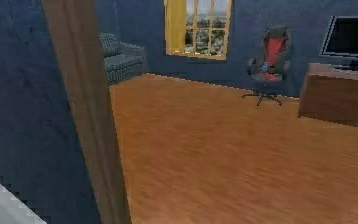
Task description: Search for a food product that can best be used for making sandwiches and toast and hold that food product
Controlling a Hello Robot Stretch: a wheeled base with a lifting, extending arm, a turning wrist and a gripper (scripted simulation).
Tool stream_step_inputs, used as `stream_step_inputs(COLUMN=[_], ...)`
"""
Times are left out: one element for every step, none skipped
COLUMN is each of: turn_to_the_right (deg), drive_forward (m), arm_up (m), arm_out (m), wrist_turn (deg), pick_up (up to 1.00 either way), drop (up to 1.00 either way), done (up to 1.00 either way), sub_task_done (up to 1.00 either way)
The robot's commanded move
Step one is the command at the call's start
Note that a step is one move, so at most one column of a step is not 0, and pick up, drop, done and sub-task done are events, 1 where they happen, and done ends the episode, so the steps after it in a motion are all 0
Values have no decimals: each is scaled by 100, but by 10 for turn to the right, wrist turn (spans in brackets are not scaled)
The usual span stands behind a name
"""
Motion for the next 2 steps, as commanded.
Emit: stream_step_inputs(turn_to_the_right=[-450,-360], drive_forward=[0,0], arm_up=[0,0], arm_out=[0,0], wrist_turn=[0,0], pick_up=[0,0], drop=[0,0], done=[0,0], sub_task_done=[0,0])
